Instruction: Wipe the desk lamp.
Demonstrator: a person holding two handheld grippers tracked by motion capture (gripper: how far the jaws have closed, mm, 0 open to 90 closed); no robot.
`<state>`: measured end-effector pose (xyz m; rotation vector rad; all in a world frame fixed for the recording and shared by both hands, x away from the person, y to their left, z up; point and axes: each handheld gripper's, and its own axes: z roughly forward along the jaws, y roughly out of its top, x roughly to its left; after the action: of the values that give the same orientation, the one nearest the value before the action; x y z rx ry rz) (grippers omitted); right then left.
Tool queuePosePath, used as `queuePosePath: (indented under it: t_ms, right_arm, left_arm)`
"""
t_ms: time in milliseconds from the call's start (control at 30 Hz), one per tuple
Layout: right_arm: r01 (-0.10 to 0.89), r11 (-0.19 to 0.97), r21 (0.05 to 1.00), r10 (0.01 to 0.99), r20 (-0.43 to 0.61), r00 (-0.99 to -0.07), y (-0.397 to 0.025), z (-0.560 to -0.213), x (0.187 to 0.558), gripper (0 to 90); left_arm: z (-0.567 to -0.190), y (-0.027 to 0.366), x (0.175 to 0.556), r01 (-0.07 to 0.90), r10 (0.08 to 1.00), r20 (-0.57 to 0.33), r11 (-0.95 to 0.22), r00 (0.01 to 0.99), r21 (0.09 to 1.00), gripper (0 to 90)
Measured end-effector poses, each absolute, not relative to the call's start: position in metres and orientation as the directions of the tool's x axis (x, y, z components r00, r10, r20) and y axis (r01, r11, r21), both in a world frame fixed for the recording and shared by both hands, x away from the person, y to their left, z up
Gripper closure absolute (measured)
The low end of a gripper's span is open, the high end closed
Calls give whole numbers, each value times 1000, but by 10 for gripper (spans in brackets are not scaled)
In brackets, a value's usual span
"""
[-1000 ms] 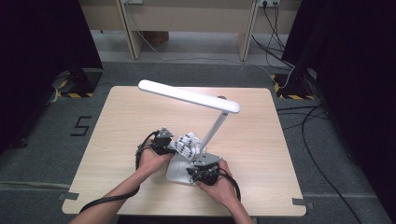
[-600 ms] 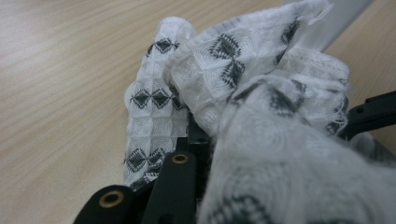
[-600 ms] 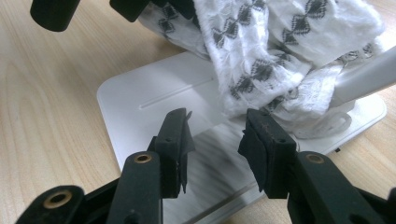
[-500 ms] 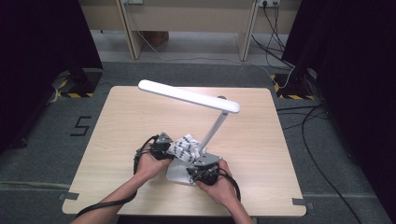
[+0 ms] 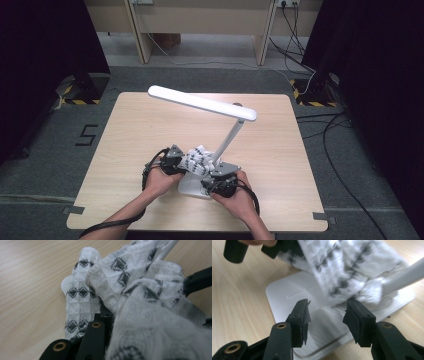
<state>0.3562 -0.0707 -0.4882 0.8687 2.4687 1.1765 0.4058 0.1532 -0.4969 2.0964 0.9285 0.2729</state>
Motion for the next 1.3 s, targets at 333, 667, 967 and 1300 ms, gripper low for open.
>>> queuePosePath:
  t_ms: [333,667,967,1300]
  right_arm:
    - [395,367,842,713,18,-701,-112,-439,357,523]
    - [374,299,878,763,15,-646,-119,-421,363,497]
    - [349,277,895,781,1,-624,-117,-404,371,477]
    - [342,270,900,787,-2,-617,-111,-401,379,468]
  left_arm:
    - [-497,155,399,517,693,-112,-409,712,752,826]
    - [-497,157,387,495,678,-94,-427,729,757,825]
    - [-497,161,378,487,664,-95,-435,742,757,825]
    - [-497,163,367,476,649,-93,-445,755,759,824]
